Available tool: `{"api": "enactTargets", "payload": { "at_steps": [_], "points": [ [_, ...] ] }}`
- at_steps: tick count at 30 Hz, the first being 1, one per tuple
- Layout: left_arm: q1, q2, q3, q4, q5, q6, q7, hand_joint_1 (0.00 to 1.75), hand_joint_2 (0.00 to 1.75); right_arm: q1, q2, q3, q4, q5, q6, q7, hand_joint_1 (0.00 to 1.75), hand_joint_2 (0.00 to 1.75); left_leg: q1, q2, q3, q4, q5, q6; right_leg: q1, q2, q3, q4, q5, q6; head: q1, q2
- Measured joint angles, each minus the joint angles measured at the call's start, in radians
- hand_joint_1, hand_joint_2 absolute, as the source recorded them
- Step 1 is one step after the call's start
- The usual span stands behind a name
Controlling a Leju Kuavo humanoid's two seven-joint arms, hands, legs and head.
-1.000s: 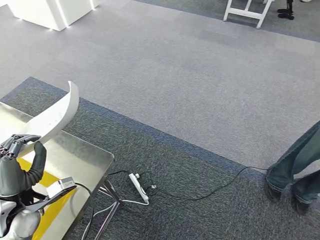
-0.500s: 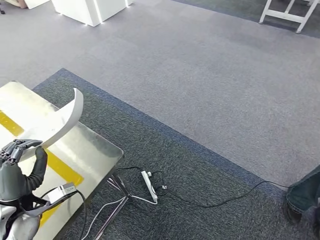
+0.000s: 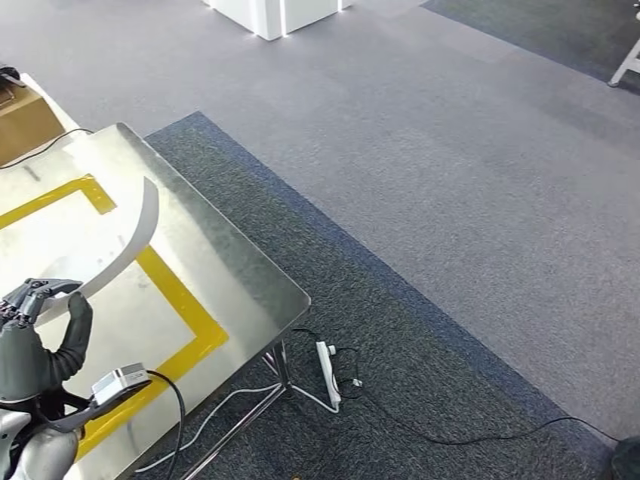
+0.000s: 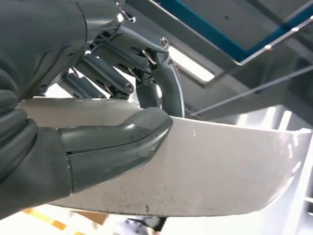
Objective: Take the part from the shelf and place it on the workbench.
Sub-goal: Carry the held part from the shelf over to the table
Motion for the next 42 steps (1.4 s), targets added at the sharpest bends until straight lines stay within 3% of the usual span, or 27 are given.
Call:
{"api": "enactTargets", "payload": {
  "at_steps": [2,3,4,5,7,9,11,13,15,17,18,19,20,22,24,26,28,30,32,33,34,37,39,42],
  "points": [
    [0.002,0.000,0.000,0.000,0.000,0.000,0.000,1.75,1.75,-0.002,0.000,0.001,0.001,-0.002,0.001,-0.004,0.00,1.75,0.000,-0.024,0.000,0.000,0.000,0.001,-0.001,0.011,-0.066,0.121,-0.038,0.004,0.002,0.000],
    [0.003,0.000,0.000,0.000,0.000,0.000,0.000,1.75,1.75,-0.004,0.000,0.002,0.001,-0.002,0.001,-0.006,0.00,1.75,0.001,-0.038,0.000,0.001,0.000,0.001,-0.001,0.013,-0.076,0.135,-0.028,0.004,0.002,0.000],
    [0.003,0.000,0.000,0.000,0.000,0.000,0.000,1.75,1.75,-0.004,0.000,0.002,0.001,-0.002,0.001,-0.006,0.00,1.75,0.001,-0.052,0.001,0.002,0.000,0.001,-0.002,0.016,-0.066,0.105,0.002,0.004,0.003,0.000],
    [0.003,0.000,0.001,0.000,0.000,0.000,0.000,1.75,1.75,-0.004,0.000,0.003,0.002,-0.002,0.000,-0.006,0.00,1.75,0.002,-0.066,0.002,0.003,-0.001,-0.001,-0.004,0.029,-0.040,0.042,0.046,0.003,0.003,0.000],
    [0.002,0.000,0.002,0.000,0.000,0.000,0.002,1.75,1.75,-0.001,0.001,0.004,0.004,-0.002,0.000,-0.005,0.00,1.75,0.002,-0.094,-0.002,0.010,-0.002,-0.008,-0.012,0.078,0.022,-0.096,0.105,-0.001,0.002,0.000],
    [0.000,0.000,0.004,0.000,0.000,0.000,0.004,1.75,1.75,0.001,0.003,0.004,0.006,-0.002,0.000,-0.005,0.00,1.75,0.003,-0.117,-0.014,0.016,0.000,-0.021,-0.014,0.103,0.052,-0.156,0.110,-0.010,0.002,0.000],
    [0.003,0.001,0.006,0.000,-0.001,0.000,0.005,1.75,1.75,0.000,0.006,0.004,0.007,-0.002,0.000,-0.006,0.00,1.75,0.006,-0.133,-0.021,0.018,0.003,-0.034,-0.012,0.080,0.059,-0.163,0.111,-0.023,0.001,0.000],
    [0.003,0.004,0.008,0.000,-0.003,0.000,0.005,1.75,1.75,-0.002,0.009,0.004,0.008,-0.002,-0.001,-0.005,0.00,1.75,0.004,-0.090,-0.038,0.053,-0.020,-0.044,-0.014,0.053,0.065,-0.172,0.114,-0.037,-0.007,0.000],
    [0.002,0.006,0.010,0.000,-0.004,0.000,0.005,1.75,1.75,0.003,0.010,0.004,0.012,-0.002,-0.003,-0.005,0.00,1.75,0.004,-0.031,-0.087,0.161,-0.078,-0.053,-0.013,0.023,0.070,-0.176,0.113,-0.046,-0.018,0.000],
    [0.003,0.007,0.011,0.000,-0.005,0.000,0.005,1.75,1.75,0.009,0.010,0.004,0.015,-0.002,-0.004,-0.005,0.00,1.75,0.009,-0.016,-0.140,0.275,-0.120,-0.058,-0.010,-0.009,0.072,-0.176,0.109,-0.050,-0.022,0.000],
    [0.004,0.007,0.012,0.000,-0.005,0.000,0.005,1.75,1.75,0.010,0.010,0.004,0.016,-0.003,-0.005,-0.005,0.00,1.75,0.011,-0.014,-0.147,0.291,-0.115,-0.060,-0.010,-0.024,0.074,-0.175,0.107,-0.050,-0.022,0.000],
    [0.004,0.007,0.014,0.000,-0.005,-0.001,0.006,1.75,1.75,0.010,0.010,0.004,0.017,-0.003,-0.005,-0.005,0.00,1.75,0.011,-0.010,-0.133,0.266,-0.092,-0.059,-0.009,-0.038,0.076,-0.175,0.105,-0.049,-0.022,0.000],
    [0.004,0.007,0.016,0.000,-0.005,-0.001,0.006,1.75,1.75,0.009,0.010,0.004,0.017,-0.003,-0.005,-0.005,0.00,1.75,0.011,0.000,-0.102,0.207,-0.056,-0.057,-0.009,-0.051,0.081,-0.175,0.102,-0.048,-0.023,0.000],
    [0.003,0.008,0.020,0.000,-0.005,-0.001,0.007,1.75,1.75,0.007,0.011,0.004,0.017,-0.003,-0.006,-0.005,0.00,1.75,0.002,0.051,-0.033,0.076,-0.010,-0.048,-0.004,-0.072,0.089,-0.175,0.093,-0.040,-0.023,0.000],
    [0.002,0.008,0.021,0.000,-0.004,-0.001,0.009,1.75,1.75,0.006,0.011,0.004,0.018,-0.003,-0.006,-0.006,0.00,1.75,-0.008,0.082,-0.009,0.022,-0.007,-0.038,0.002,-0.094,0.095,-0.175,0.086,-0.029,-0.023,0.000],
    [0.005,0.010,0.022,0.000,-0.001,-0.001,0.011,1.75,1.75,0.004,0.011,0.004,0.018,-0.004,-0.007,-0.006,0.00,1.75,-0.007,0.060,-0.011,0.016,-0.006,-0.028,0.004,-0.113,0.100,-0.178,0.080,-0.019,-0.022,0.000],
    [0.005,0.010,0.023,-0.001,0.000,0.000,0.011,1.75,1.75,0.001,0.011,0.004,0.019,-0.004,-0.007,-0.006,0.00,1.75,-0.001,0.036,-0.008,0.010,-0.002,-0.017,0.001,-0.074,0.089,-0.148,0.055,-0.009,-0.019,0.000],
    [0.004,0.010,0.023,-0.001,0.001,0.000,0.011,1.75,1.75,0.000,0.011,0.004,0.019,-0.004,-0.006,-0.007,0.00,1.75,0.003,0.013,-0.007,0.007,0.000,-0.008,-0.002,-0.010,0.034,-0.035,-0.002,-0.003,-0.012,0.000],
    [0.004,0.010,0.023,0.000,0.001,0.000,0.012,1.75,1.75,-0.002,0.011,0.004,0.020,-0.007,-0.005,-0.010,0.00,1.75,0.003,-0.012,-0.008,0.008,0.000,-0.006,-0.002,0.010,-0.035,0.092,-0.043,-0.002,-0.009,0.000],
    [0.004,0.010,0.023,0.001,0.001,0.000,0.013,1.75,1.75,-0.004,0.011,0.004,0.020,-0.008,-0.004,-0.011,0.00,1.75,0.003,-0.024,-0.007,0.008,0.000,-0.005,-0.002,0.012,-0.052,0.114,-0.037,-0.003,-0.009,0.000],
    [0.005,0.010,0.022,0.002,0.001,-0.001,0.015,1.75,1.75,-0.005,0.011,0.004,0.020,-0.008,-0.004,-0.011,0.00,1.75,0.003,-0.035,-0.005,0.008,0.000,-0.005,-0.002,0.013,-0.050,0.095,-0.010,-0.005,-0.008,0.000],
    [0.004,0.012,0.022,0.003,0.000,-0.001,0.029,1.75,1.75,-0.005,0.011,0.004,0.021,-0.009,-0.004,-0.009,0.00,1.75,0.002,-0.060,-0.002,0.012,-0.004,-0.009,-0.002,0.024,0.020,-0.092,0.099,-0.014,-0.006,0.000],
    [0.002,0.017,0.021,0.006,0.000,-0.001,0.042,1.75,1.75,-0.004,0.011,0.004,0.021,-0.011,-0.003,-0.009,0.00,1.75,-0.001,-0.068,-0.007,0.016,-0.005,-0.014,-0.004,0.036,0.048,-0.160,0.117,-0.020,-0.006,0.000],
    [-0.002,0.025,0.019,0.011,0.001,-0.001,0.050,1.75,1.75,-0.002,0.013,0.004,0.021,-0.012,-0.001,-0.010,0.00,1.75,-0.002,-0.068,-0.009,0.014,-0.003,-0.012,-0.003,0.042,0.053,-0.169,0.117,-0.021,-0.008,0.000]
  ]
}}
